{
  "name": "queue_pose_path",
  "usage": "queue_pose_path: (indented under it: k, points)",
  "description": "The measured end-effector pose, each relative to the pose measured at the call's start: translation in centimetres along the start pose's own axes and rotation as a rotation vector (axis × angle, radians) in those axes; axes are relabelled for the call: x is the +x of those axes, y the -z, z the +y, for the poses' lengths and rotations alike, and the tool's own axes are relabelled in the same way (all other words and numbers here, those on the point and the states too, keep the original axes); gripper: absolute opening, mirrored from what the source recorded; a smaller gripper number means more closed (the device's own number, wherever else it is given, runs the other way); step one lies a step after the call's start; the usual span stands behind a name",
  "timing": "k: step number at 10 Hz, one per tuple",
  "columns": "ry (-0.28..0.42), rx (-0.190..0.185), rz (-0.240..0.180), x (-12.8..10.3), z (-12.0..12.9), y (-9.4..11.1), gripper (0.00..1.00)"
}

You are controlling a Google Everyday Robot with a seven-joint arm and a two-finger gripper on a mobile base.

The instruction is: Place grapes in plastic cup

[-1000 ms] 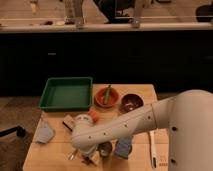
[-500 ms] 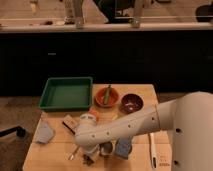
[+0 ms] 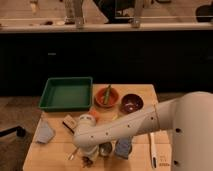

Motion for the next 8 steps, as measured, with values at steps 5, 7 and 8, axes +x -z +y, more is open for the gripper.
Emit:
queue_pose_path:
  k: [5, 7, 8]
  points:
    - [0.022, 0.008, 0.006, -0.6, -0.2, 1.0, 0.0]
    - [0.035, 0.016, 0.012, -1.1, -0.4, 1.7, 0.0]
    - [0.041, 0.021, 0.015, -1.3, -0.5, 2.1, 0.0]
